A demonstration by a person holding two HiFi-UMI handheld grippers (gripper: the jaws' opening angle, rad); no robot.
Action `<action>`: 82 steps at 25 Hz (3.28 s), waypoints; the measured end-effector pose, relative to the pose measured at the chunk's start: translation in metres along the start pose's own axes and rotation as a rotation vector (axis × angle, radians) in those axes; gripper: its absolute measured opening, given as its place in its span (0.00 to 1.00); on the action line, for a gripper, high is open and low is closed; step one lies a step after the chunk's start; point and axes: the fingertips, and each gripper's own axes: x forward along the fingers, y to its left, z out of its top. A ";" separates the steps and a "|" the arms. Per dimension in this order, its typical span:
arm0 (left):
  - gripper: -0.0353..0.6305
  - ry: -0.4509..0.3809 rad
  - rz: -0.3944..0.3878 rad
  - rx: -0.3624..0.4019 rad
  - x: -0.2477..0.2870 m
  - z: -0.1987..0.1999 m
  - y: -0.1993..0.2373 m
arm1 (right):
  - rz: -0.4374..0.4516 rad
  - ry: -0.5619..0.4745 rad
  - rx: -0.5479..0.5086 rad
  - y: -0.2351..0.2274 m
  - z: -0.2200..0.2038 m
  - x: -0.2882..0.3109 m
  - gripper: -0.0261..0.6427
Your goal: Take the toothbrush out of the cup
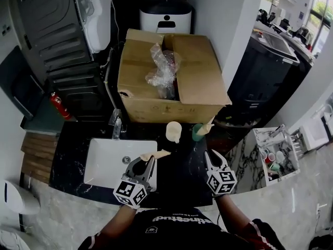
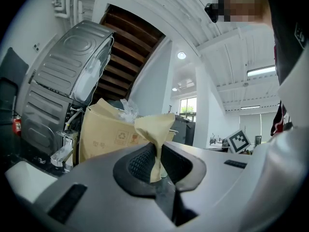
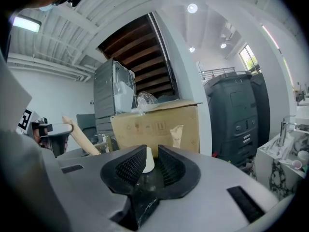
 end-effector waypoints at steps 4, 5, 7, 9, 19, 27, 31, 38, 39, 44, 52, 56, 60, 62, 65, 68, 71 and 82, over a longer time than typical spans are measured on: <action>0.12 0.000 0.007 0.000 -0.004 0.000 0.000 | -0.024 0.034 0.002 -0.022 -0.012 0.022 0.21; 0.12 0.000 0.008 0.001 -0.004 0.001 0.000 | -0.030 0.042 0.006 -0.027 -0.015 0.028 0.23; 0.12 0.000 0.008 0.004 -0.005 0.002 0.000 | -0.040 0.047 0.011 -0.036 -0.020 0.038 0.27; 0.12 0.002 0.010 0.006 -0.007 0.002 0.001 | -0.043 0.047 0.012 -0.043 -0.023 0.048 0.31; 0.12 0.017 0.033 0.009 -0.015 0.000 0.005 | -0.084 0.077 -0.007 -0.073 -0.033 0.108 0.36; 0.12 0.025 0.068 0.008 -0.024 -0.001 0.014 | -0.097 0.098 -0.080 -0.079 -0.032 0.143 0.36; 0.12 0.023 0.091 -0.004 -0.029 -0.004 0.019 | -0.104 0.095 -0.101 -0.077 -0.028 0.146 0.34; 0.12 0.010 0.105 -0.022 -0.029 -0.004 0.024 | -0.105 0.092 -0.149 -0.075 -0.021 0.149 0.18; 0.12 0.009 0.106 -0.023 -0.028 -0.004 0.024 | -0.106 0.094 -0.157 -0.075 -0.021 0.149 0.17; 0.12 0.007 0.103 -0.027 -0.026 -0.006 0.023 | -0.110 0.077 -0.196 -0.076 -0.014 0.146 0.14; 0.12 0.014 0.087 -0.034 -0.020 -0.008 0.018 | -0.095 0.020 -0.288 -0.068 0.020 0.136 0.13; 0.12 0.012 0.078 -0.032 -0.018 -0.006 0.017 | -0.092 -0.007 -0.302 -0.062 0.043 0.127 0.13; 0.12 0.012 0.072 -0.035 -0.016 -0.007 0.017 | -0.094 -0.050 -0.307 -0.057 0.067 0.112 0.13; 0.12 0.011 0.068 -0.035 -0.015 -0.007 0.016 | -0.093 -0.077 -0.303 -0.054 0.078 0.102 0.13; 0.12 0.011 0.060 -0.032 -0.011 -0.007 0.014 | -0.089 -0.104 -0.297 -0.051 0.088 0.085 0.13; 0.12 0.013 0.050 -0.030 -0.006 -0.008 0.013 | -0.087 -0.116 -0.279 -0.048 0.090 0.067 0.13; 0.12 0.012 0.043 -0.024 -0.001 -0.007 0.014 | -0.100 -0.131 -0.275 -0.043 0.086 0.047 0.13; 0.12 0.020 -0.003 0.020 0.016 -0.003 0.004 | -0.057 -0.091 -0.211 0.007 0.045 -0.022 0.13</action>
